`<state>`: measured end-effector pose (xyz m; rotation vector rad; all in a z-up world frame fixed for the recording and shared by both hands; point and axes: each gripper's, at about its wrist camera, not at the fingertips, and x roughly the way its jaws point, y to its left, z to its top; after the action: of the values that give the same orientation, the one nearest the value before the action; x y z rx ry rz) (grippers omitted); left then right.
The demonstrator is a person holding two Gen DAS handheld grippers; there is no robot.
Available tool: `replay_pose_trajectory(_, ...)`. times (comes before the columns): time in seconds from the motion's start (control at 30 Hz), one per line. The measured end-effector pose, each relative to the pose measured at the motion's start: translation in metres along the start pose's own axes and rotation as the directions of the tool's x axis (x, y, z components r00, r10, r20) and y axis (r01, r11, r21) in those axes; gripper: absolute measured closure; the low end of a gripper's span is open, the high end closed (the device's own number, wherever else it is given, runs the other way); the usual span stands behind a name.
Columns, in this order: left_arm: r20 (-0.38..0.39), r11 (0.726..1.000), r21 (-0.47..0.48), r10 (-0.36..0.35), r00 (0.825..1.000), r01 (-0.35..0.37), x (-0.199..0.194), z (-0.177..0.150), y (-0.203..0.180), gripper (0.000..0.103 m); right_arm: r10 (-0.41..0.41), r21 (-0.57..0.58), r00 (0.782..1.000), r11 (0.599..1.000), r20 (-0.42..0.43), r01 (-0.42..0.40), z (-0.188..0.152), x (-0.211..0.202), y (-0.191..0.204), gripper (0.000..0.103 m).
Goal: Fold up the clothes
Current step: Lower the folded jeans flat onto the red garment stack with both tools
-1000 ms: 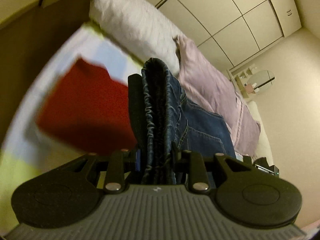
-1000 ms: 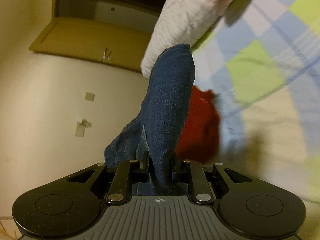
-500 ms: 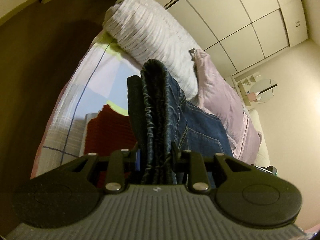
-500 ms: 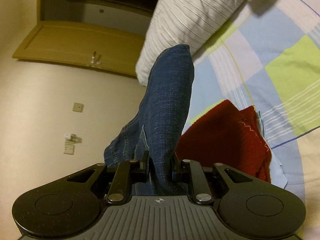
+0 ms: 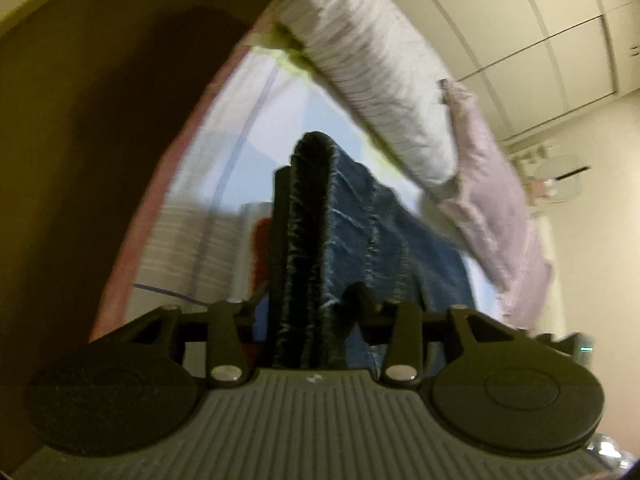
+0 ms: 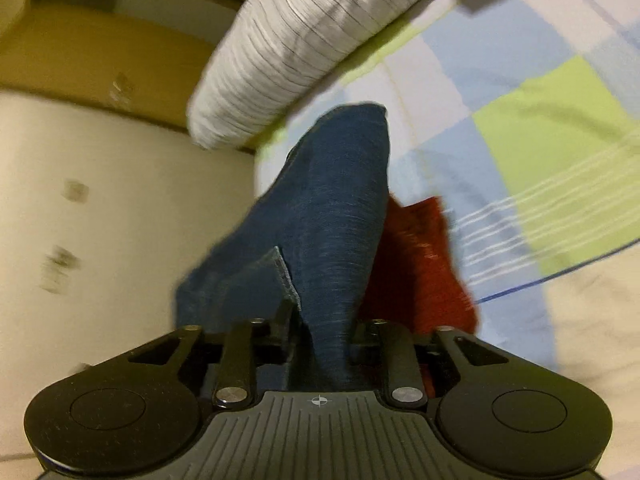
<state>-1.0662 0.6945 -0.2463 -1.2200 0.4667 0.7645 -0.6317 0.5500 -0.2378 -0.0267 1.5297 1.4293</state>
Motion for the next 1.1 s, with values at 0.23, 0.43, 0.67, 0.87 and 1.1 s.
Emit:
replay_pose_trajectory(0.23,0.2,0.959,0.105,0.24,0.95,-0.264,-0.051,-0.01,-0.038,0.068,-0.214,-0.265,0.965,0.932,0.152,0.249,-0.022,-0.025,0.039,0.057)
replay_pose_trajectory(0.43,0.218,0.932,0.295,0.147,0.965,-0.209,-0.078,-0.045,-0.097,0.089,-0.187,-0.429,0.967,0.869,0.175,0.246,-0.063,-0.04,0.069,0.057)
replay_pose_trajectory(0.67,0.146,0.88,0.352,0.284,0.948,-0.318,-0.039,-0.098,-0.072,0.103,-0.275,-0.585,0.957,0.762,0.094,0.277,-0.112,-0.011,0.076,0.057)
replay_pose_trajectory(0.87,0.176,0.862,0.352,0.322,0.93,-0.365,-0.021,-0.105,-0.055,0.103,-0.339,-0.616,0.94,0.736,0.022,0.28,-0.137,0.015,0.058,0.058)
replay_pose_trajectory(1.1,0.203,0.818,0.399,0.363,0.91,-0.415,-0.031,-0.11,-0.072,0.103,-0.394,-0.619,0.919,0.72,0.006,0.313,-0.133,0.023,0.057,0.057)
